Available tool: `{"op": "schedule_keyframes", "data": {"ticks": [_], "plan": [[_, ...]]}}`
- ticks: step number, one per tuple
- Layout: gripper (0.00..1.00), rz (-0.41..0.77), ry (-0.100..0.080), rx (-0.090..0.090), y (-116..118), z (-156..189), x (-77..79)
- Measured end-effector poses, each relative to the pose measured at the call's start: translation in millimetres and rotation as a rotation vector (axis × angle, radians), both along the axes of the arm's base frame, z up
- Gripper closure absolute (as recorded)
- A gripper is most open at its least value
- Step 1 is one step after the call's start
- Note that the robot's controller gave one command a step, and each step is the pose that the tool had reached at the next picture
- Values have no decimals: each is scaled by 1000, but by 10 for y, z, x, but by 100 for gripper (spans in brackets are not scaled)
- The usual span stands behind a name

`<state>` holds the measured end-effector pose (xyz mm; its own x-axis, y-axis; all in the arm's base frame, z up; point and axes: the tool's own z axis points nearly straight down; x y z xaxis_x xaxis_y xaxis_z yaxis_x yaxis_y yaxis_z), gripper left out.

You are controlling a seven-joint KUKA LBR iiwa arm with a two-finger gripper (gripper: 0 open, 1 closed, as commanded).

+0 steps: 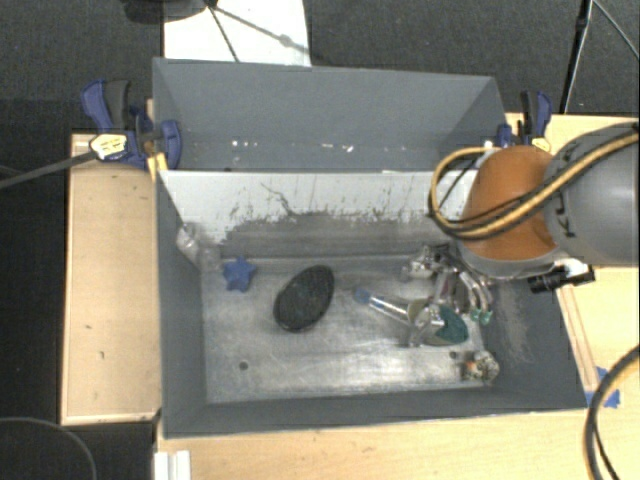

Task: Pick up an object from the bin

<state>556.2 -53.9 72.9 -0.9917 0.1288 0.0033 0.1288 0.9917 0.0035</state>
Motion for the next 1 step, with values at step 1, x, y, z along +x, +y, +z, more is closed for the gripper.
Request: {"op": "schedule_keyframes", "data": {"ticks": [1], "plan": [[0, -196, -7, -5, 212, 4, -50]]}}
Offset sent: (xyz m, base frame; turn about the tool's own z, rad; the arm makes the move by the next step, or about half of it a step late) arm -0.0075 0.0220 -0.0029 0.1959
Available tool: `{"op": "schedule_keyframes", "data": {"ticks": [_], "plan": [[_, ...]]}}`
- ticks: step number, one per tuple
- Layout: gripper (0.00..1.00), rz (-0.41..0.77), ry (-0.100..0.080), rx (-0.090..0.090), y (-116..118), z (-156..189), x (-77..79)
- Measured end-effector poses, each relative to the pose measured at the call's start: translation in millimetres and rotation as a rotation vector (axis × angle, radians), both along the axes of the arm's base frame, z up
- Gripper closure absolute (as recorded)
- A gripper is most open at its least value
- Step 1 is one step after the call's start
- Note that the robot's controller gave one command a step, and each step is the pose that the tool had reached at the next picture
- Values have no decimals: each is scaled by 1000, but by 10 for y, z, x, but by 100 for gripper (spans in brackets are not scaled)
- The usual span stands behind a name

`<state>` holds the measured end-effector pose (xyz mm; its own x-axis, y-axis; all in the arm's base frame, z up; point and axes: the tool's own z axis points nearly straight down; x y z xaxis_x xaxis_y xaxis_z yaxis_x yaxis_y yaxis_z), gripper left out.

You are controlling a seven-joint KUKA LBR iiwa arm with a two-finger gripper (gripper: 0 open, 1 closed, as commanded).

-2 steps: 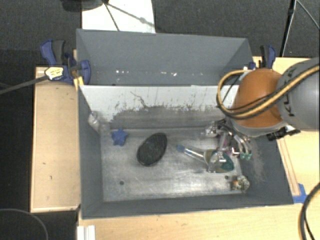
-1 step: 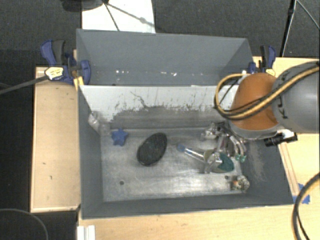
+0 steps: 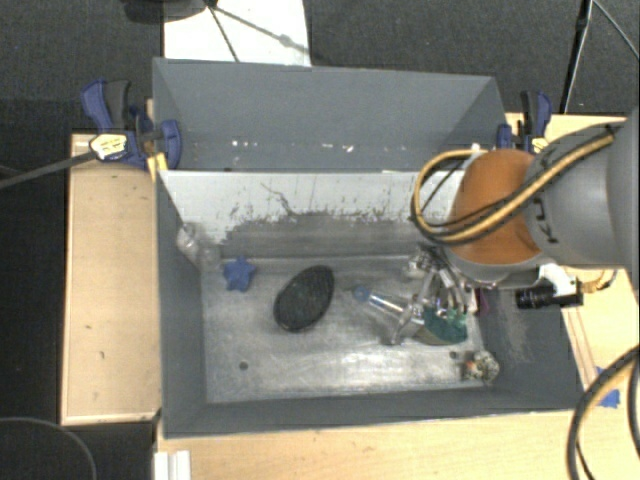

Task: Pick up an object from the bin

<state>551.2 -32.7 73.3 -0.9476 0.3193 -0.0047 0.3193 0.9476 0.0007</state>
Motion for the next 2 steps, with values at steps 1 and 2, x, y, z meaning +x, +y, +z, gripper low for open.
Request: {"op": "schedule_keyframes", "data": {"ticks": [1, 2], "plan": [[100, 0, -11, 2, 9, 36, 35], [100, 3, 1, 2, 14, 412, 44]]}}
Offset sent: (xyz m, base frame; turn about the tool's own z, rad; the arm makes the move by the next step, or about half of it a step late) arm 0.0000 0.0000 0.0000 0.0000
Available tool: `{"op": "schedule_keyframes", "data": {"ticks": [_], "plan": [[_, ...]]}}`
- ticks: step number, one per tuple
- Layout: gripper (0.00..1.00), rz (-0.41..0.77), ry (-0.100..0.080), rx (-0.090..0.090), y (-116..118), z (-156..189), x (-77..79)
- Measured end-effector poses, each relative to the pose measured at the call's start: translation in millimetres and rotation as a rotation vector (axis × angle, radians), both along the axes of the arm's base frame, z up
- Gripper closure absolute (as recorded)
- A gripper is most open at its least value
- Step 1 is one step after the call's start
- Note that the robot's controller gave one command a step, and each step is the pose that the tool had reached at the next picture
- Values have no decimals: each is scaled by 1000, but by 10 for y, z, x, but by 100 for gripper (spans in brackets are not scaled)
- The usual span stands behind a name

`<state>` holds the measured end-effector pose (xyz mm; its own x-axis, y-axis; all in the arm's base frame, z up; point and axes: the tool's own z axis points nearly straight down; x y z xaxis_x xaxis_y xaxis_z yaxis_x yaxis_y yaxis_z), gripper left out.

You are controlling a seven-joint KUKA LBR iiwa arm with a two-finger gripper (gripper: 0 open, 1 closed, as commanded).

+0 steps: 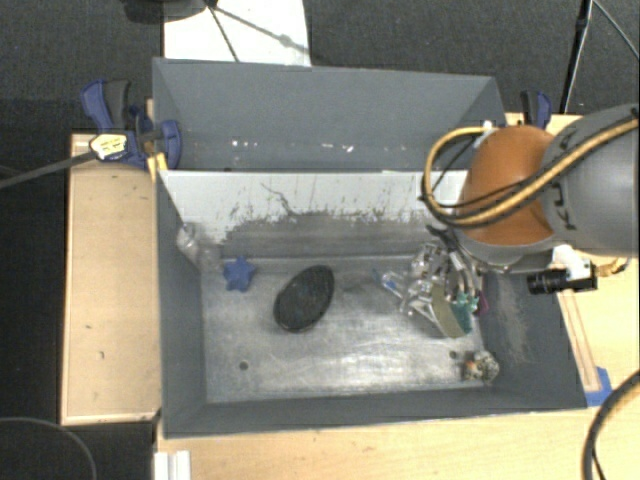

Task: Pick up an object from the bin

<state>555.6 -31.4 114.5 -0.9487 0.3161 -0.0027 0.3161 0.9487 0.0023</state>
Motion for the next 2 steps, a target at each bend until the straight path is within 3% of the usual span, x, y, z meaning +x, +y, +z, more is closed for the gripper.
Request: {"op": "schedule_keyframes", "data": {"ticks": [2], "plan": [[100, 8, -2, -1, 1, 511, 27]]}}
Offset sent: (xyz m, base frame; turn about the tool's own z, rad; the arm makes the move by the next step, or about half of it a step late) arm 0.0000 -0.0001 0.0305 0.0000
